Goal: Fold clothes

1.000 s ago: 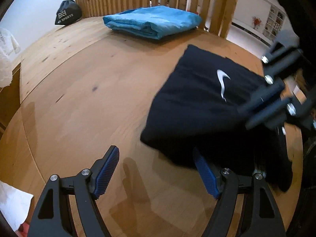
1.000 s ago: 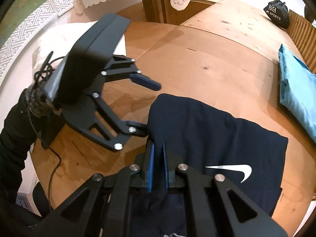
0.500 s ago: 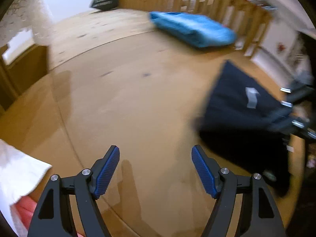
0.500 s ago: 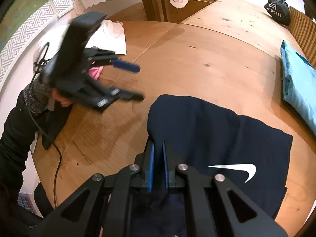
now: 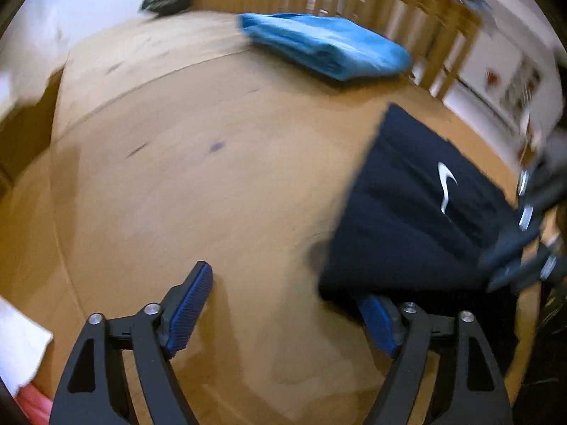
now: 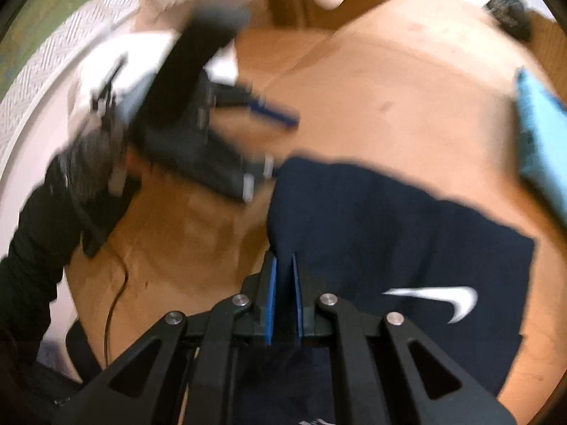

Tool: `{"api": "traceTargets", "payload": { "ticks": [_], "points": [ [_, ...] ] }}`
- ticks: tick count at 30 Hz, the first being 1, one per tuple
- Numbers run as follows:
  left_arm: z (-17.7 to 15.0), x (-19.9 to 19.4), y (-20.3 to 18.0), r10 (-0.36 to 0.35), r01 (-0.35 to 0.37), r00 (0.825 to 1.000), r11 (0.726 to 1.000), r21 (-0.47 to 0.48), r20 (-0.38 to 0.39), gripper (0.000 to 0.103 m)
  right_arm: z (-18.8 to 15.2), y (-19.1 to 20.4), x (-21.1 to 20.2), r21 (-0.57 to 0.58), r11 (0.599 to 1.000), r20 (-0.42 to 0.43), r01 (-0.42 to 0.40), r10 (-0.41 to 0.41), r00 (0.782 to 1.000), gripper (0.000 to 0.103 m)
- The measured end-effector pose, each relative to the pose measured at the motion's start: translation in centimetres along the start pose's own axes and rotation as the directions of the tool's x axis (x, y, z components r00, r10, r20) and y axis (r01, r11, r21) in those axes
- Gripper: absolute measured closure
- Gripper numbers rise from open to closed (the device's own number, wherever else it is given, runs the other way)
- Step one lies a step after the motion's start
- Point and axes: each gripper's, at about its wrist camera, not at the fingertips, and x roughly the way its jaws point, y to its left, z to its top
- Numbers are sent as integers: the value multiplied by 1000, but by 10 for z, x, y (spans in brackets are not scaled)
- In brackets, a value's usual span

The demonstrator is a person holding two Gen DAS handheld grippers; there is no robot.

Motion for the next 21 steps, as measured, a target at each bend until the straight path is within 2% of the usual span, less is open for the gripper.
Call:
{"api": "traceTargets", "payload": {
  "ticks": [2,4,6,8,11,13,15,17,19,21],
  "points": [
    [-6,-7,10,32,-32,999,999,-25,-2,23,-4,1,7,13,999,-48,-35,35,998,91],
    [-13,-18,10,47,-47,999,999,-20,-6,23,-11,-3,-4,15,998,-32,-56,56,998,91],
    [-21,-31,5,92,-92,996,996,17,5,23,-20,-10,-22,6,999,-6,-46,46,999,88],
    [-28,-38,6,103,-103,995,994,19,-11,23,-32,-19,-35,0,1000,6,-17,17,1000,80],
    [-33,-43,8,125,-126,992,992,-16,-28,23,-56,-45,-30,55,998,-55,-4,7,998,80],
    [-34,-48,8,103,-103,995,992,-77,-14,23,-73,-50,-23,50,999,-79,14,-10,997,80],
    [-31,-53,-4,50,-47,998,994,-99,24,23,-84,-49,-21,14,999,-83,39,-38,996,80],
    [-24,-54,-27,26,-22,998,997,-74,53,23,-91,-49,-27,-12,998,-107,62,-63,992,80],
    [-19,-51,-55,-11,13,999,999,-36,53,23,-97,-55,-46,-2,998,-70,64,-64,995,80],
    [-23,-51,-88,-46,45,998,999,11,33,23,-105,-70,-69,21,994,-17,104,-104,994,80]
  ]
}}
